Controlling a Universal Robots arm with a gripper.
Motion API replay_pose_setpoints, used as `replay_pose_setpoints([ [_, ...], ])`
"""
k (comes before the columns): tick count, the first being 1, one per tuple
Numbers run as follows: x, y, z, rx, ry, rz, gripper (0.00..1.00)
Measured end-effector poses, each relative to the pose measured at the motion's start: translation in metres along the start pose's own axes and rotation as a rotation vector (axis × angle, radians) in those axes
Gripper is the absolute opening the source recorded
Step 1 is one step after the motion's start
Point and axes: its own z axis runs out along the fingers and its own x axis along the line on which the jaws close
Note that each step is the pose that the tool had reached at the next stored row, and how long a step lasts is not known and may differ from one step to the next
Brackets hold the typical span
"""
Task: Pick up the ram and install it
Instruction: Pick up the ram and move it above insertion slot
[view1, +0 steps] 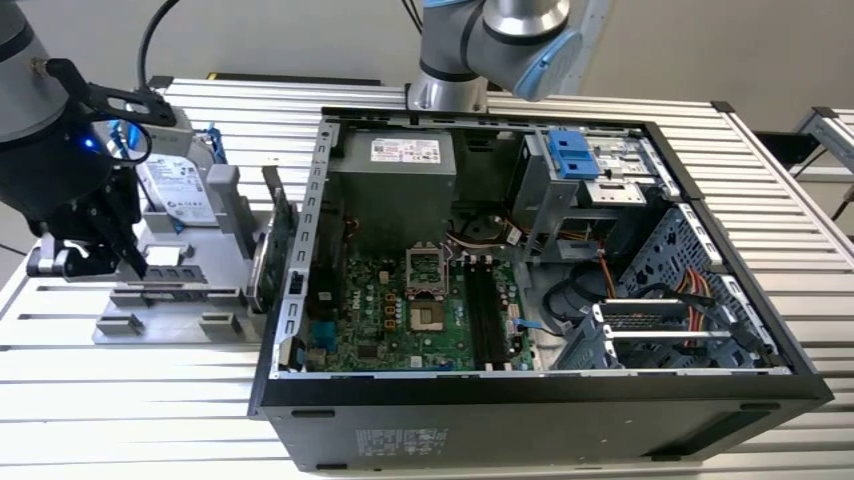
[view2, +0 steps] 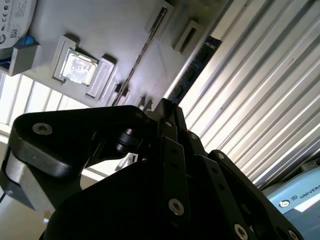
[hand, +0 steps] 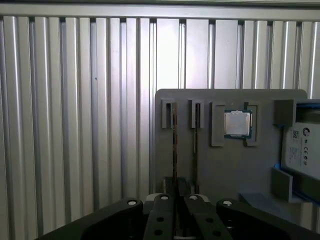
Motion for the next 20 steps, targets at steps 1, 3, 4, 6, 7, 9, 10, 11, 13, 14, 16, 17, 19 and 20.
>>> replay_pose_setpoints([
  [1, 0.0000, 0.0000, -0.0007, 0.0001, -0.0001, 0.000, 0.00],
  [3, 0.0000, 0.0000, -0.0022, 0.0000, -0.0001, 0.000, 0.00],
  [4, -0.0001, 0.0001, -0.0027, 0.0001, 0.0000, 0.000, 0.00],
  [6, -0.0001, 0.0001, -0.0040, 0.0000, 0.0000, 0.000, 0.00],
  [7, -0.0001, 0.0002, -0.0047, 0.0000, 0.0000, 0.000, 0.00],
  [9, -0.0001, 0.0002, -0.0061, 0.0000, 0.0000, 0.000, 0.00],
  [10, -0.0001, 0.0002, -0.0068, 0.0000, 0.0000, 0.000, 0.00],
  [11, -0.0002, 0.0002, -0.0074, 0.0001, -0.0001, 0.000, 0.00],
  [13, -0.0002, 0.0003, -0.0088, 0.0000, 0.0000, 0.000, 0.00],
  [14, -0.0002, 0.0003, -0.0095, 0.0001, -0.0001, 0.000, 0.00],
  [16, -0.0002, 0.0004, -0.0106, 0.0001, -0.0001, 0.000, 0.00],
  [17, -0.0002, 0.0005, -0.0112, 0.0001, -0.0001, 0.000, 0.00],
  [19, -0.0002, 0.0005, -0.0123, 0.0001, 0.0000, 0.000, 0.00],
  [20, -0.0003, 0.0006, -0.0129, 0.0000, 0.0000, 0.000, 0.00],
])
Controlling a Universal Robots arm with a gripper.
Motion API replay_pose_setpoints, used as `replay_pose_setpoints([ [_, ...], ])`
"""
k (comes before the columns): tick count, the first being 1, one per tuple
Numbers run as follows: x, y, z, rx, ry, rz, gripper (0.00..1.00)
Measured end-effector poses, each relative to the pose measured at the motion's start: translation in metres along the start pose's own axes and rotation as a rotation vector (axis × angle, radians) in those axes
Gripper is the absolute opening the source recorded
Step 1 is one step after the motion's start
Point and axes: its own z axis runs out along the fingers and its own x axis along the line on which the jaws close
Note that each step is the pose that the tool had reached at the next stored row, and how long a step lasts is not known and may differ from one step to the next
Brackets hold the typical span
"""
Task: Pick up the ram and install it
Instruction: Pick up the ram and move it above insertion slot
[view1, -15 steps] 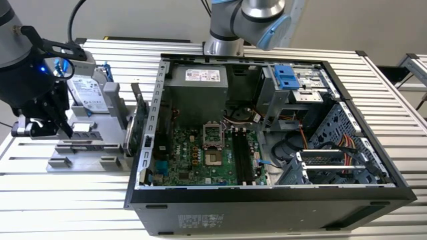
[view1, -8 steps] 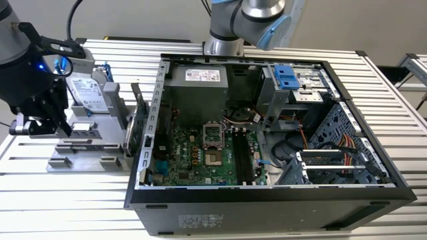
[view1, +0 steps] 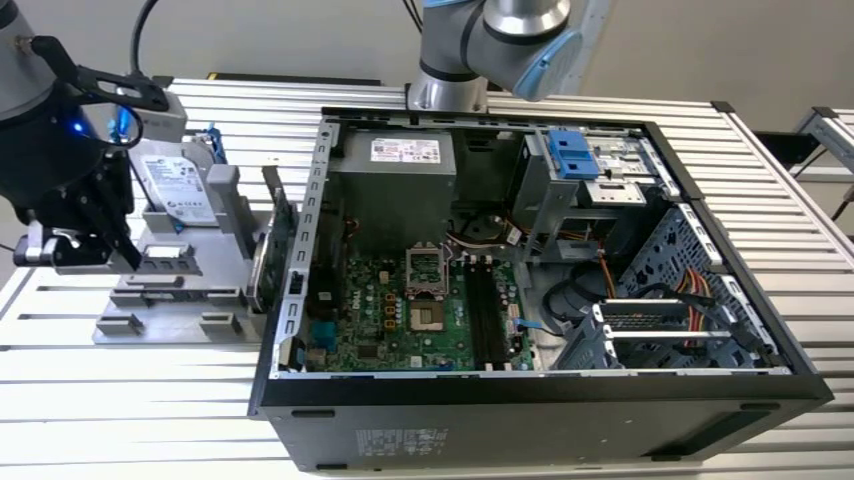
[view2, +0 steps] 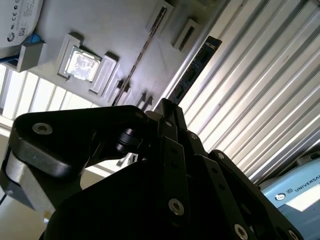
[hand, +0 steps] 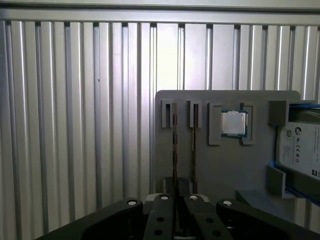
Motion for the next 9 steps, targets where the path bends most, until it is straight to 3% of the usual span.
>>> replay_pose_setpoints([
  [9, -0.0001, 0.0004, -0.0049, 0.0000, 0.0000, 0.000, 0.00],
])
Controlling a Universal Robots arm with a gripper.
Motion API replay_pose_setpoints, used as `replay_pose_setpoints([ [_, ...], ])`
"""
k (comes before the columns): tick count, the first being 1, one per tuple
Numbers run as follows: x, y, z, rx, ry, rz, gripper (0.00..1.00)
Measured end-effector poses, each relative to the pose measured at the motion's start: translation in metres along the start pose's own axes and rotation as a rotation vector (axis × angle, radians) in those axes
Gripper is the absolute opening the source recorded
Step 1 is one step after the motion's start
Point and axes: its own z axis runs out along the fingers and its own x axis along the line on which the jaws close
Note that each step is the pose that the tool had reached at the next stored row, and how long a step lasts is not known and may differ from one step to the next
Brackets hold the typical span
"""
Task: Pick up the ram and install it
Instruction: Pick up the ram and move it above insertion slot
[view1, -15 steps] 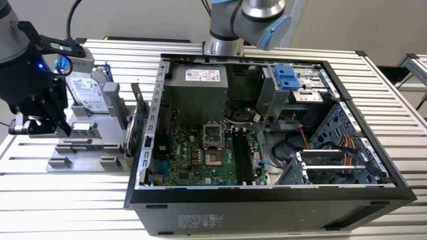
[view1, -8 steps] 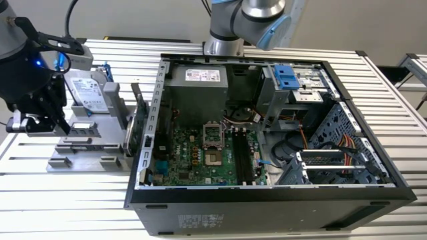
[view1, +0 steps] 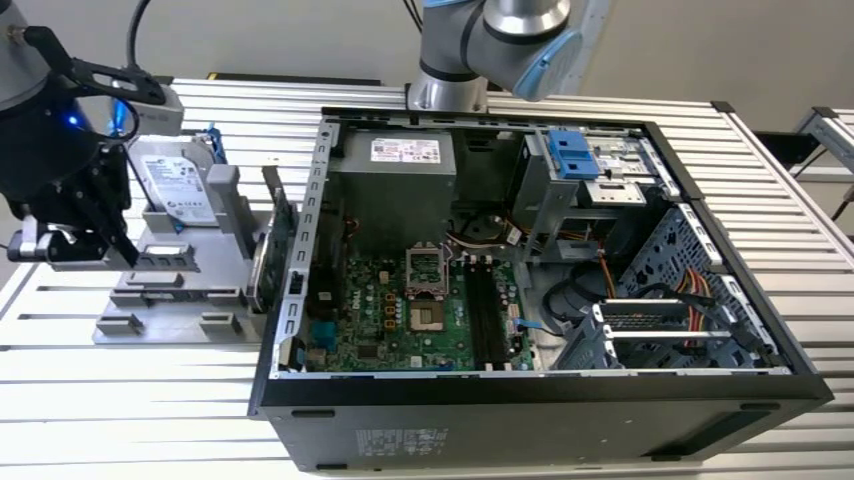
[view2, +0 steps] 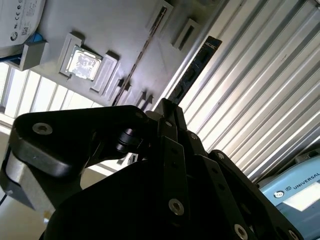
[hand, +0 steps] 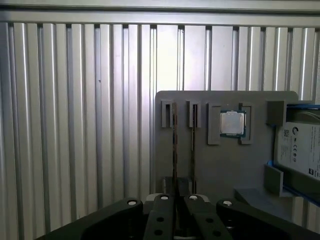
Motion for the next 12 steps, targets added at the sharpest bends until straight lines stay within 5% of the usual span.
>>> replay_pose_setpoints([
  [12, -0.0001, 0.0003, -0.0075, 0.0001, -0.0001, 0.000, 0.00],
])
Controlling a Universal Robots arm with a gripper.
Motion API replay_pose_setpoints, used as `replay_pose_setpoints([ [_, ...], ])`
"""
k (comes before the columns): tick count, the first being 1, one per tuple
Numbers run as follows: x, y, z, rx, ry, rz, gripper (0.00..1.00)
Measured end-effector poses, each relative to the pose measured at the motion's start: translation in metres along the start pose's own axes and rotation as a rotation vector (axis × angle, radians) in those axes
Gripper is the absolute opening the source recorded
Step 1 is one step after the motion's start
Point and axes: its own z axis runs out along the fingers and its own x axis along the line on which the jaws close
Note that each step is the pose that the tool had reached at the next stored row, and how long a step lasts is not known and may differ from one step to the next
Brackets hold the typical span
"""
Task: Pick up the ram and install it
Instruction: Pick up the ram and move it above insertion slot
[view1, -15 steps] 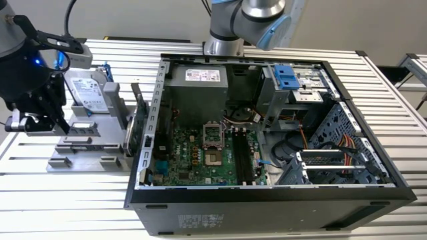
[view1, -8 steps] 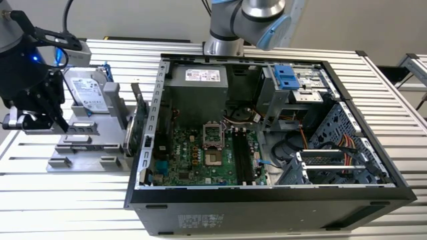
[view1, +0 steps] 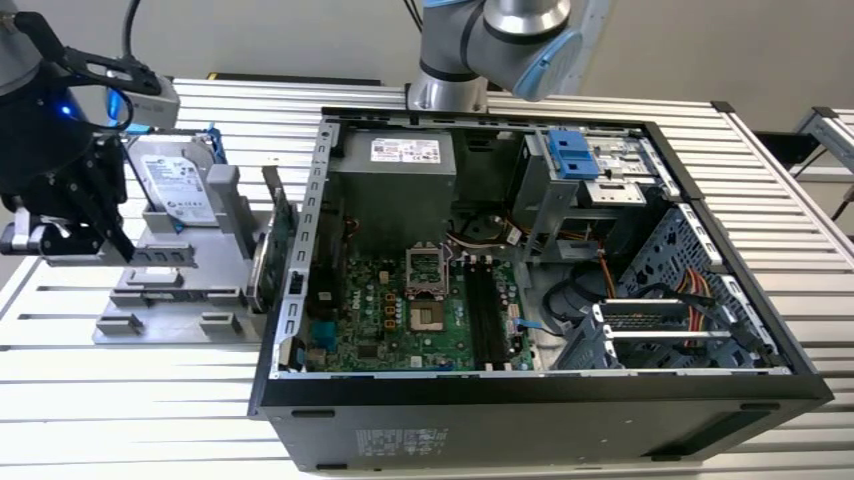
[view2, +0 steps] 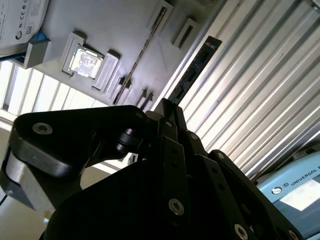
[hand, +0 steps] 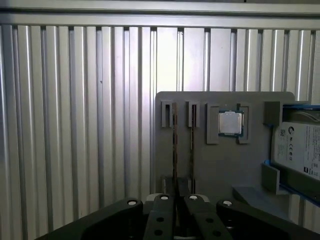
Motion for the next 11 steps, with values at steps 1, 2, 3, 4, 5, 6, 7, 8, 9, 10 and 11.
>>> replay_pose_setpoints([
  [1, 0.0000, 0.0000, -0.0005, 0.0001, -0.0001, 0.000, 0.00],
  [2, 0.0000, 0.0000, -0.0010, 0.0000, 0.0000, 0.000, 0.00],
  [3, 0.0000, 0.0000, -0.0016, 0.0000, 0.0000, 0.000, 0.00],
  [4, 0.0000, 0.0000, -0.0021, 0.0000, 0.0000, 0.000, 0.00],
  [5, -0.0001, 0.0001, -0.0026, 0.0000, 0.0000, 0.000, 0.00],
  [6, -0.0001, 0.0001, -0.0031, 0.0000, 0.0000, 0.000, 0.00],
  [7, -0.0001, 0.0000, -0.0035, 0.0000, 0.0000, 0.000, 0.00],
  [8, -0.0001, 0.0000, -0.0040, -0.0001, 0.0000, 0.000, 0.00],
  [9, -0.0001, 0.0000, -0.0044, 0.0000, 0.0000, 0.000, 0.00],
  [10, -0.0001, 0.0000, -0.0048, 0.0000, 0.0000, 0.000, 0.00],
  [11, -0.0001, 0.0001, -0.0053, 0.0000, 0.0000, 0.000, 0.00],
])
